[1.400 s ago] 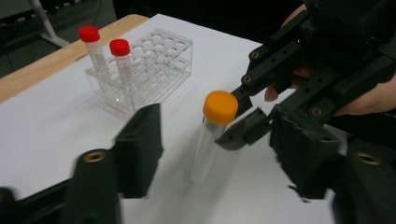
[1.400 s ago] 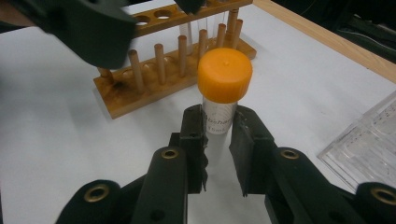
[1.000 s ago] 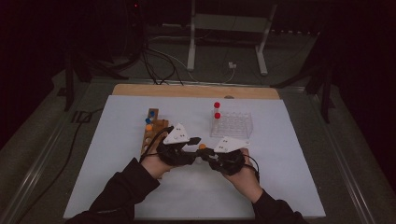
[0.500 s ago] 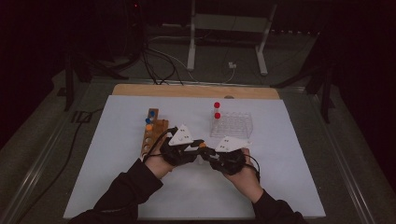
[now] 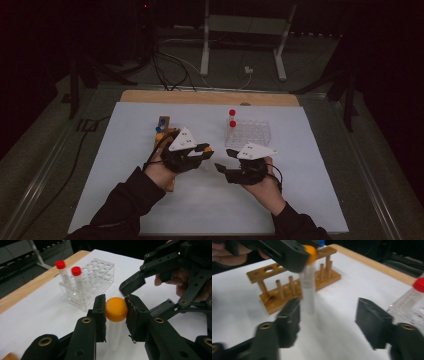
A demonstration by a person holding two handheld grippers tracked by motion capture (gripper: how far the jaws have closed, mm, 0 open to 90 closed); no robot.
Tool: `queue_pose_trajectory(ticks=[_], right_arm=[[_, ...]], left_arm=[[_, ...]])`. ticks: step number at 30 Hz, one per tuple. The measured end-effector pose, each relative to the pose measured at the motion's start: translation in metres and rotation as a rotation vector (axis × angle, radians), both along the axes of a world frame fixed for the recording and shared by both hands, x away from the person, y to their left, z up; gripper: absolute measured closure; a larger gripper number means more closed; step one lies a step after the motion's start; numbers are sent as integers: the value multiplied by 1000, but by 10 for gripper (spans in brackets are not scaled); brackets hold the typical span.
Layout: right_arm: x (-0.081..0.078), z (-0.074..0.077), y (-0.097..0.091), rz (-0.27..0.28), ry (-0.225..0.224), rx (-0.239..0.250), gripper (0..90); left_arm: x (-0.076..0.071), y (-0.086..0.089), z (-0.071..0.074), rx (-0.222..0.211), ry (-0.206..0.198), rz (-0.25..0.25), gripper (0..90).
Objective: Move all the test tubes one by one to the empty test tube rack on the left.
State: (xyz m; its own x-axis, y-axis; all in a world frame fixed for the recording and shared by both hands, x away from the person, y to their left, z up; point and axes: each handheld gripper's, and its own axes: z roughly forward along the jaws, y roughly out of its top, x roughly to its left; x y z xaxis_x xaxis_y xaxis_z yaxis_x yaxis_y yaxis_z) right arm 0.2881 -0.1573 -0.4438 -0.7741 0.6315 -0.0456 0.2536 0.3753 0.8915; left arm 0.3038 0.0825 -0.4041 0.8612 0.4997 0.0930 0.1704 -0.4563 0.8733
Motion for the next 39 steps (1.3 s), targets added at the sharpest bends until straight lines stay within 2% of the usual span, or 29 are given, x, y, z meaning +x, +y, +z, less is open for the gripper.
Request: queue_pose_trajectory(ticks=[1, 3, 7, 8, 11, 21, 26, 30, 34, 39], right_arm=[[1, 0, -1, -17, 4, 20, 249], [2, 0, -1, -33, 10, 25, 167], [4, 1, -3, -62, 22, 39, 58], [4, 1, -3, -68, 24, 47, 38], [5, 3, -6, -66, 25, 63, 0], [6, 4, -9, -38, 38, 75, 0], [5, 5, -10, -37, 32, 78, 0], [5, 5, -11, -40, 32, 83, 0], [6, 4, -11, -41, 34, 78, 0], [6, 4, -12, -41, 34, 81, 0]], left_arm=[[0, 6, 3, -1, -3, 11, 718], [0, 13, 5, 2, -8, 23, 718], [-1, 27, 10, 6, -19, 53, 718], [-1, 27, 10, 6, -19, 53, 718], [-1, 42, 14, 7, -25, 89, 718], [-1, 78, 28, -9, -48, 176, 717], [0, 92, 32, 0, -64, 218, 718], [2, 100, 31, 1, -65, 244, 717], [5, 112, 26, -3, -74, 296, 718], [11, 121, 16, -15, -58, 331, 717]])
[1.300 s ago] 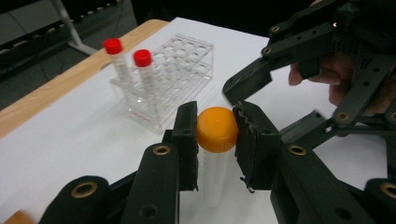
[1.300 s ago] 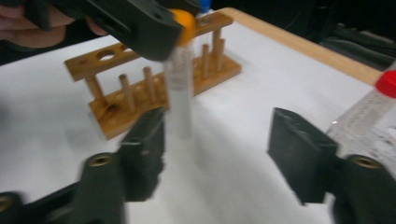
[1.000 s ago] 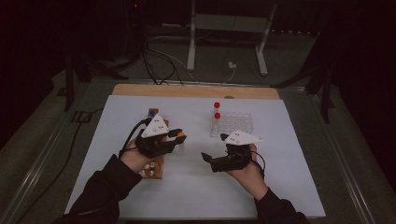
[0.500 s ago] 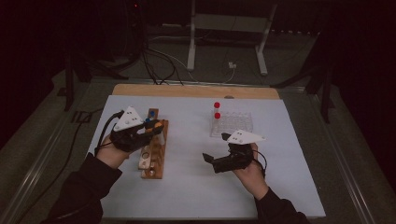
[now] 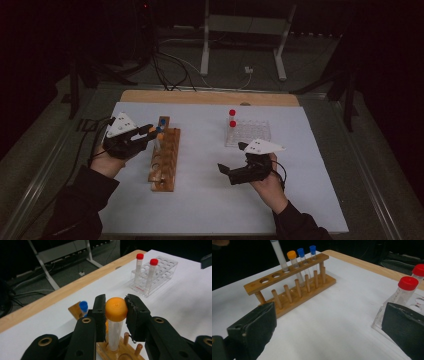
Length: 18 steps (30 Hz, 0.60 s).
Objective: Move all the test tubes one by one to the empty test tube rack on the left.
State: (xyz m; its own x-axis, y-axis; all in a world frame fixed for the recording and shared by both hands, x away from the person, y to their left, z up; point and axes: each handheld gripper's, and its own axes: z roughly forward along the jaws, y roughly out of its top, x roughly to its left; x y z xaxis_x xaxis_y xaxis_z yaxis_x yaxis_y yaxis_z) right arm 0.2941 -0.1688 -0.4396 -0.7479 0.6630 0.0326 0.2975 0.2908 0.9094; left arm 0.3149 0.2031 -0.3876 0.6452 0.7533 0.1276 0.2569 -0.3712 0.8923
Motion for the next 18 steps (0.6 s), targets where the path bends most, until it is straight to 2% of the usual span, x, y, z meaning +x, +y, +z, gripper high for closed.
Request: queue_pose_trajectory(ticks=[6, 8, 13, 14, 18], right_arm=[[0, -1, 0, 4, 3, -2, 0], [1, -2, 0, 6, 3, -2, 0], [1, -1, -1, 4, 3, -1, 0], [1, -1, -2, 3, 2, -1, 0], [1, -1, -2, 2, 5, 0, 0]], left_arm=[[6, 1, -12, -13, 26, 7, 718], [9, -1, -19, -14, 49, 6, 718], [11, -6, -31, -1, 74, 7, 717], [12, -8, -37, 15, 83, 7, 717], [14, -9, -43, 24, 98, 11, 717]])
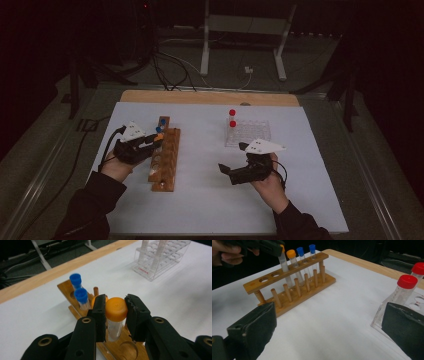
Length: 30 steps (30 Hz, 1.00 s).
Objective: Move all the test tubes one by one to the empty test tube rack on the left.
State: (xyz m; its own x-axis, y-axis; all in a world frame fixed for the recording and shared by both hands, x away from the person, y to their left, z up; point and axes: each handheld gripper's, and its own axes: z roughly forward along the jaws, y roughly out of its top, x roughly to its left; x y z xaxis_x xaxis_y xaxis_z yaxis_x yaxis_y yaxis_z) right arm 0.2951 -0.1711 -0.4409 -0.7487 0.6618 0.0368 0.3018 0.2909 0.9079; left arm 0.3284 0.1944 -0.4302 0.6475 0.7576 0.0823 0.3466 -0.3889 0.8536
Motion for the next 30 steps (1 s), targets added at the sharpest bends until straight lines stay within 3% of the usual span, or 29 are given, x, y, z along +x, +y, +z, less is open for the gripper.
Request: queue_pose_trajectory(ticks=[8, 18, 23, 24, 25, 29, 30], right_arm=[[1, 0, -1, -2, 2, 1, 0], [1, 1, -2, 1, 3, 5, 0], [1, 2, -3, -1, -5, 9, 0], [1, 2, -3, -1, -5, 9, 0], [3, 3, -5, -7, -10, 10, 0], [8, 6, -10, -32, -21, 16, 0], [11, 6, -11, -41, -22, 21, 0]], left_arm=[[2, -1, -11, 23, 33, 9, 715], [1, -3, -10, 42, 40, 7, 686], [-3, -4, -5, 25, 36, 4, 431], [-5, -5, -3, 25, 31, 8, 431], [-6, -5, -1, 17, 26, 7, 320], [-14, -3, 3, -43, 25, -45, 149], [-17, -2, 3, -85, 30, -50, 119]])
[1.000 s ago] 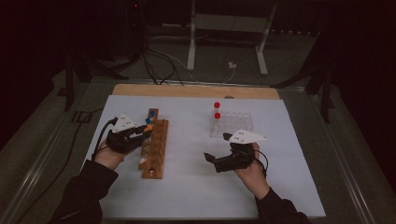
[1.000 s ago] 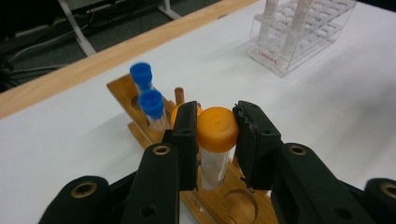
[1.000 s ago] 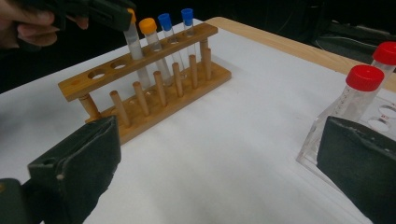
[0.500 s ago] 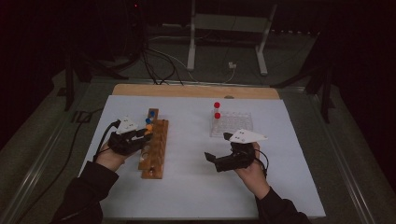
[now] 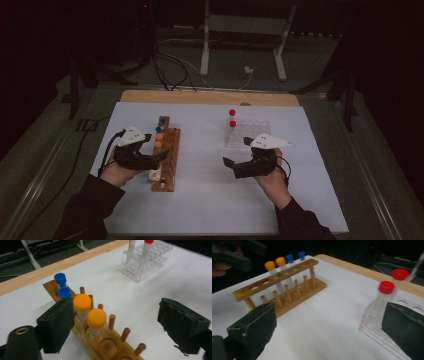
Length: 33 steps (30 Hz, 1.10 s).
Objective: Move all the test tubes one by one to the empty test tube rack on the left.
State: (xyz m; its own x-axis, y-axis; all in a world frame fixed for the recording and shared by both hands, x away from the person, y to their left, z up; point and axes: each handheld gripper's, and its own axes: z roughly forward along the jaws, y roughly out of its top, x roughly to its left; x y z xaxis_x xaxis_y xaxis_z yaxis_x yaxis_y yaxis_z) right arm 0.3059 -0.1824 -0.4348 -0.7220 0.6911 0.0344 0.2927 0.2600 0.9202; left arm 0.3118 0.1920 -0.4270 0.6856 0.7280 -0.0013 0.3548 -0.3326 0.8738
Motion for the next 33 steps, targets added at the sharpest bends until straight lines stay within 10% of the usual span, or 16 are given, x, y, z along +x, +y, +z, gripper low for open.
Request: queue_pose_trajectory(ticks=[10, 16, 33], right_arm=[[30, -5, -5, -75, -2, -45, 12], [58, -19, -7, -142, 28, -73, 74], [96, -34, 2, -172, 66, -134, 604]], left_arm=[[-12, 7, 1, -108, -2, -121, 10], [-17, 7, 0, -94, -24, -138, 8], [-17, 10, 0, -102, -39, -138, 9]])
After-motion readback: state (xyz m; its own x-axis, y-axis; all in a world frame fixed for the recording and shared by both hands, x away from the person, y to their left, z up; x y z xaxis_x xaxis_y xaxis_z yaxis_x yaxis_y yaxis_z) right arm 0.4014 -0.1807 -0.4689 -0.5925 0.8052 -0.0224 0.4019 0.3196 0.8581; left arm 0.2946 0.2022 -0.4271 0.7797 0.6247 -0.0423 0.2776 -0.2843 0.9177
